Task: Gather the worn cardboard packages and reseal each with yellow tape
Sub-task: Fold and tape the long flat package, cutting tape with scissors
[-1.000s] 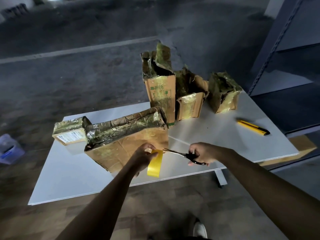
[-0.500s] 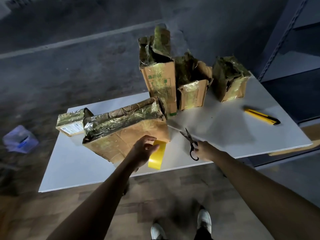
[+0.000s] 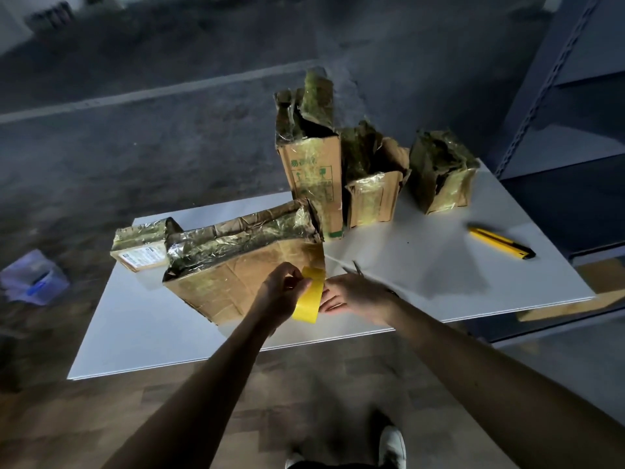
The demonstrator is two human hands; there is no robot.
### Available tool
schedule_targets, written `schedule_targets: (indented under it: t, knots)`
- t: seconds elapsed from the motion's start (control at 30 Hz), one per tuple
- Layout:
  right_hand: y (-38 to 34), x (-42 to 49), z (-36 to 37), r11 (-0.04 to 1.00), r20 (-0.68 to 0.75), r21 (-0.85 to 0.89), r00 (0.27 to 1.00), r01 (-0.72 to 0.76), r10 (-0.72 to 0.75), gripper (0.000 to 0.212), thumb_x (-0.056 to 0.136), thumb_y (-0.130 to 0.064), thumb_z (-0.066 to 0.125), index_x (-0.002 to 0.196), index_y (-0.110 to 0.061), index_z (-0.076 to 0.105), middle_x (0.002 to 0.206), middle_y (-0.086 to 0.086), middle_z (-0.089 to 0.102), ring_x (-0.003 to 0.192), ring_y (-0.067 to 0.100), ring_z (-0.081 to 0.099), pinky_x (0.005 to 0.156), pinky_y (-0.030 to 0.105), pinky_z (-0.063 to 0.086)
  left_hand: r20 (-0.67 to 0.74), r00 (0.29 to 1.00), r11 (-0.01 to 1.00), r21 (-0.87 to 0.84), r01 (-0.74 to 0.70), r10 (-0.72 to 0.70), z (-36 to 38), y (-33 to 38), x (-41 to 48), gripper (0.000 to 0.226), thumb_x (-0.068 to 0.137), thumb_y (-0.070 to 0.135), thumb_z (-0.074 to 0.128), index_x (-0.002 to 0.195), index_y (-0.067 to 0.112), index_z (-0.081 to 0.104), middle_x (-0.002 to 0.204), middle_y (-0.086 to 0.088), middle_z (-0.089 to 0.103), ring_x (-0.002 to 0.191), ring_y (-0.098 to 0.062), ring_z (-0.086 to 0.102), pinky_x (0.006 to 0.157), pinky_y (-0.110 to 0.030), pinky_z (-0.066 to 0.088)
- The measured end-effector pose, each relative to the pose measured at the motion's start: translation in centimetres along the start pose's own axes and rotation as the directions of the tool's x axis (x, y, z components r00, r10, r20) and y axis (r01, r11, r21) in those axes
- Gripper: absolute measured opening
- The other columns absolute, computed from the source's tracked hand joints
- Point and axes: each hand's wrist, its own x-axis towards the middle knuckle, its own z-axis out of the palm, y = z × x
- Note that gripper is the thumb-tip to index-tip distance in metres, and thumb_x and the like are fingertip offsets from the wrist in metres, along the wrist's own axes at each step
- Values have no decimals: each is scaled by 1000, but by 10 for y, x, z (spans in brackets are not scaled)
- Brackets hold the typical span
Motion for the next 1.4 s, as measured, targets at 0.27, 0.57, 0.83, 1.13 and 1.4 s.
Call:
schedule_targets:
  t: [0.27,0.57,0.83,1.13,1.4]
  knots:
    - [-7,-2,23,969,-47,174,984,177,-171,17,99,-15,57,109,-3,63,109,27,68,96,38,69,80,38,59,-39,959,909,329,-255,282,-18,-1,-5,25,94,19,66,116,8,63,85,-9,73,68,-19,66,57,-11,41]
    - [-26,-1,45,961,-54,53,962,271,-268,33,97,-22,63,108,10,63,98,33,67,85,39,68,74,45,56,-228,912,917,294,-269,340,-43,-2,-16,6,89,7,70,91,7,64,85,-7,71,71,-18,67,60,-23,54]
    - [-40,-11,63,924,-30,-47,924,379,-380,24,89,-29,66,72,-20,52,57,-10,41,58,14,37,57,32,30,-167,985,999,-3,46,-46,-72,20,-23,8,96,-3,55,93,-6,61,73,-16,62,57,-16,61,45,-22,54]
    - [-58,-23,75,906,-89,-173,910,385,-404,25,96,-24,62,79,-11,49,69,9,37,62,18,35,59,35,29,-112,960,842,514,-164,255,-79,17,-29,11,99,-3,42,102,5,48,100,-8,44,83,-20,42,64,-25,27]
    - [-59,-27,90,886,-100,-235,896,401,-432,26,97,-27,62,81,-11,49,68,11,37,60,18,35,59,36,28,-61,950,907,323,-271,306,-98,12,-30,14,97,-1,53,110,4,50,87,-7,59,72,-18,53,54,-15,35]
